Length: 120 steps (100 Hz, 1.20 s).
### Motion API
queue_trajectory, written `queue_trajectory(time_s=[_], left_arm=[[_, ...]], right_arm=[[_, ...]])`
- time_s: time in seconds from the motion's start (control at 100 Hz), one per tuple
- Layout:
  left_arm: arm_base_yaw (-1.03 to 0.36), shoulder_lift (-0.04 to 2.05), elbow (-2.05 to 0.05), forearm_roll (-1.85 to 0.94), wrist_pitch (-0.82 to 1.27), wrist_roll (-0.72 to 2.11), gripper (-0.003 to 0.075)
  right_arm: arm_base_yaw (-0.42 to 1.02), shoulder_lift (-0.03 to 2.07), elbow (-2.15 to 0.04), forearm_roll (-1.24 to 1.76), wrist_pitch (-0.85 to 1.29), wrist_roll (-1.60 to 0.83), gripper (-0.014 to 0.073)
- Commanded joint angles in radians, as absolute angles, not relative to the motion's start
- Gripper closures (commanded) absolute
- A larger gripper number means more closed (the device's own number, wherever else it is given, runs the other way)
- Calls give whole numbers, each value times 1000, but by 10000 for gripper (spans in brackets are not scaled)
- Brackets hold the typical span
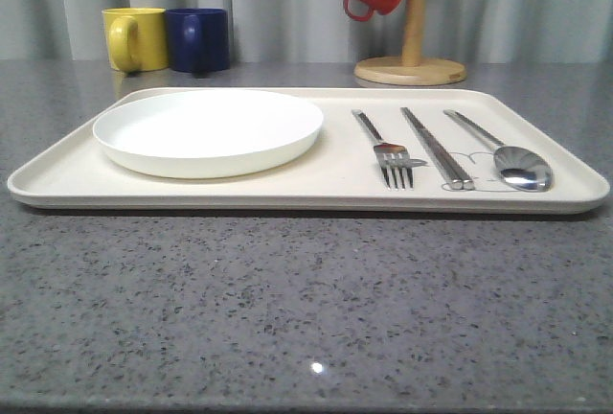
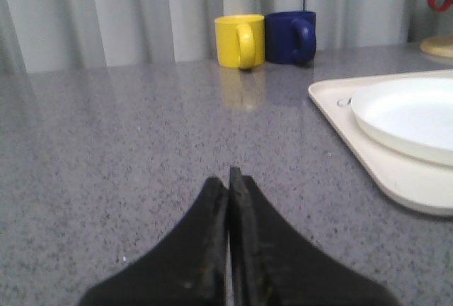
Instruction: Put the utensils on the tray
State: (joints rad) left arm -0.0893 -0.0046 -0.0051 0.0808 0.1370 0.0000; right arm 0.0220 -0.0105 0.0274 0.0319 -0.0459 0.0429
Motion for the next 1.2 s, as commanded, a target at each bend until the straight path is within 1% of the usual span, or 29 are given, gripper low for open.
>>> queue_trajectory(time_s=[0.0, 0.27, 1.19], left_arm=[[-85, -40, -8, 88, 45, -19, 738], [-30, -40, 31, 97, 0, -26, 738], [-30, -40, 38, 100, -11, -26, 738]], right_arm=[[17, -31, 10, 32, -133, 31, 662], [17, -31, 10, 32, -133, 31, 662], [17, -31, 10, 32, -133, 31, 662]])
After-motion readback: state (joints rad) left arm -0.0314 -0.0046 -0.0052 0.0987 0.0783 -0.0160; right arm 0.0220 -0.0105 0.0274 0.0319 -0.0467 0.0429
